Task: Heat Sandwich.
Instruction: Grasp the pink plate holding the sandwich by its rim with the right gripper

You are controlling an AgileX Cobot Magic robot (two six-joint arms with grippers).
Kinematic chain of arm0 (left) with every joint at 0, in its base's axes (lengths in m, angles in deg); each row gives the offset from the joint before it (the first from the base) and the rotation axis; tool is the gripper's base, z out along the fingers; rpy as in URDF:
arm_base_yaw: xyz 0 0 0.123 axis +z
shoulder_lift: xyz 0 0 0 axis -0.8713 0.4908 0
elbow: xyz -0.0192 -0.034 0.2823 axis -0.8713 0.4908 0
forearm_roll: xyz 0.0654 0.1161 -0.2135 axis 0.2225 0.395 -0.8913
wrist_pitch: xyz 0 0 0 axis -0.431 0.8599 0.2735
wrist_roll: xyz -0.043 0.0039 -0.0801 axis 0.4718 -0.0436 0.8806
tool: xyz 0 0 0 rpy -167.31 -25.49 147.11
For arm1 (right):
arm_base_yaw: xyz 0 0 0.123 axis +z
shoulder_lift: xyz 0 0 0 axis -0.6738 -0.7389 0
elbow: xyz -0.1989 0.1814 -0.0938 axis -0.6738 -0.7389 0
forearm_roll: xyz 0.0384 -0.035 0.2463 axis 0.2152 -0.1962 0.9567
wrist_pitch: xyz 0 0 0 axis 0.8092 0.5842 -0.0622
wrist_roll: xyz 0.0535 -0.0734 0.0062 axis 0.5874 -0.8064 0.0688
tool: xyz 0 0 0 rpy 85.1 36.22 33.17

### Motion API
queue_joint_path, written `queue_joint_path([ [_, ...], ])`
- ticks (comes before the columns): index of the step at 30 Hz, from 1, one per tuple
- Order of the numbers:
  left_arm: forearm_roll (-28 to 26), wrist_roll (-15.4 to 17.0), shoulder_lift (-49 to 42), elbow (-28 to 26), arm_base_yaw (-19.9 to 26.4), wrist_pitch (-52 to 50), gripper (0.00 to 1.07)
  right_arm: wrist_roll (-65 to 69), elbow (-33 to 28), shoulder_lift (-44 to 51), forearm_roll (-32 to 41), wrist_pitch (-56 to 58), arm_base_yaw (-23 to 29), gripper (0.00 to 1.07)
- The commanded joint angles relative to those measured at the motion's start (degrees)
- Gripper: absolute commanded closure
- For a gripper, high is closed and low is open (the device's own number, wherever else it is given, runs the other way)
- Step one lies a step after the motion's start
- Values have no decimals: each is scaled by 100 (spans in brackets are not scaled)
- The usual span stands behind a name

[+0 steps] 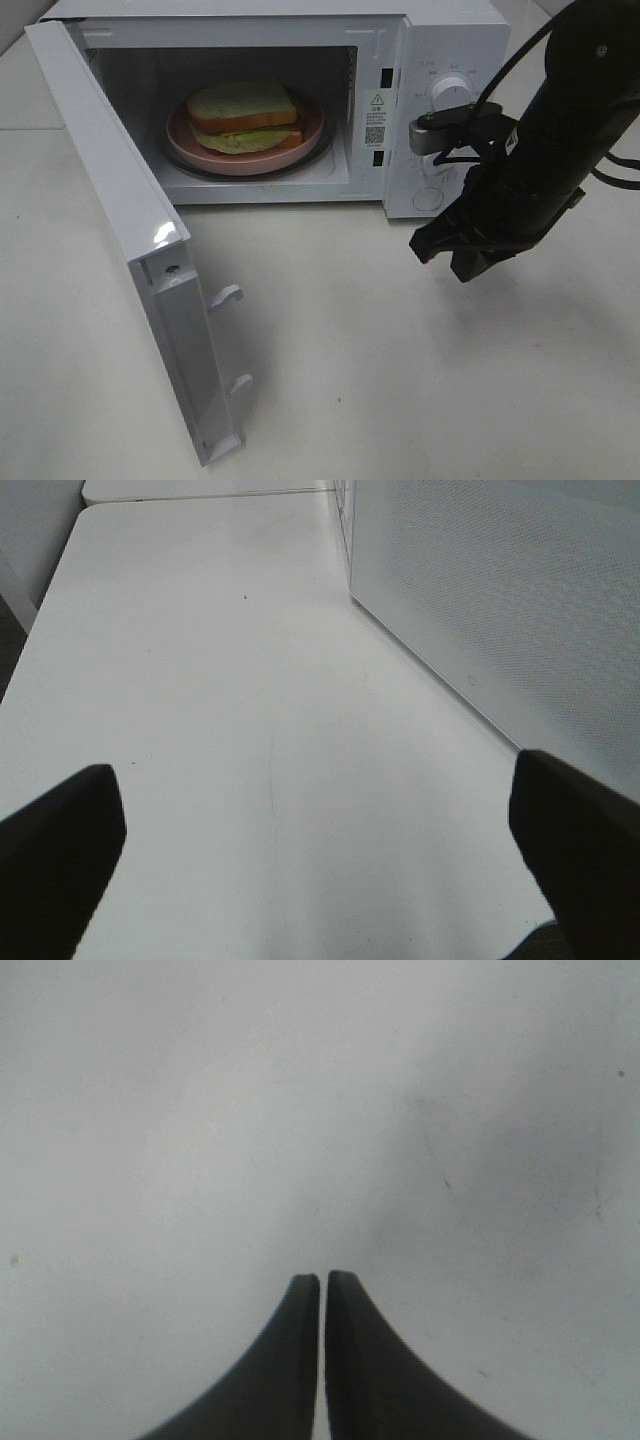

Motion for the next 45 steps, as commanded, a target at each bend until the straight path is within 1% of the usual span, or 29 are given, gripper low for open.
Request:
queue_joint_path([
  [1,-6,0,-166,29,11,-74,7,-1702,115,46,-74,361,-11,102],
  [2,-6,0,-166,29,11,-74,7,-2108,126,46,-74,384,-11,102],
  [3,-6,0,-166,29,11,-74,7,-2108,126,46,-74,384,-11,102],
  [6,-6,0,-166,29,11,-74,7,-3191,126,46,-69,384,-11,102],
  [7,-6,0,-166,29,11,-74,7,-3908,126,46,-69,384,-11,102],
  [8,-6,0,-166,29,11,-74,7,-3908,126,46,-69,384,-11,102],
  [10,-6,0,-166,29,11,-74,7,-4578,126,46,-69,384,-11,101],
  [11,-6,0,-166,29,11,-74,7,-5237,126,46,-69,384,-6,101],
  [12,-6,0,-166,29,11,-74,7,-5237,126,46,-69,384,-6,101],
  [15,-6,0,-166,29,11,-74,7,-6400,126,46,-69,384,-6,100],
  [20,-6,0,-166,29,11,-74,7,-7093,126,46,-69,355,0,98],
  [24,-6,0,-166,29,11,-74,7,-7122,126,46,-74,309,0,94],
  [25,-6,0,-166,29,11,-74,7,-7110,126,46,-74,252,6,88],
  [26,-6,0,-166,29,11,-74,7,-7087,126,46,-74,218,6,85],
  [27,-6,0,-166,29,11,-74,7,-7087,126,46,-74,218,6,85],
  [28,-6,0,-166,29,11,-74,7,-7047,126,46,-74,178,6,80],
  [29,-6,0,-166,29,11,-74,7,-6973,126,57,-74,155,34,69],
  [30,-6,0,-166,29,11,-74,7,-6921,126,63,-109,155,86,62],
  [31,-6,0,-166,29,11,-74,7,-6853,126,69,-189,155,126,57],
  [32,-6,0,-166,29,11,-74,7,-6853,126,69,-189,155,126,57],
  [33,-6,0,-166,29,11,-74,7,-6761,126,80,-258,138,166,50],
  [34,-6,0,-166,29,11,-74,7,-6486,126,92,-395,80,264,36],
  [35,-6,0,-166,29,11,-74,7,-6303,126,92,-395,40,304,29],
  [36,-6,0,-166,29,11,-74,7,-6154,126,92,-395,17,338,24],
  [37,-6,0,-166,29,11,-74,7,-6154,126,92,-395,17,338,24],
  [39,-6,0,-166,29,11,-74,7,-5793,126,92,-510,34,407,11],
  [41,-6,0,-166,29,11,-74,7,-5781,126,92,-539,23,435,9],
  [43,-6,0,-166,29,11,-74,7,-5781,155,92,-579,46,458,9],
  [45,-6,0,-166,29,11,-74,7,-5781,321,92,-653,63,470,11],
])
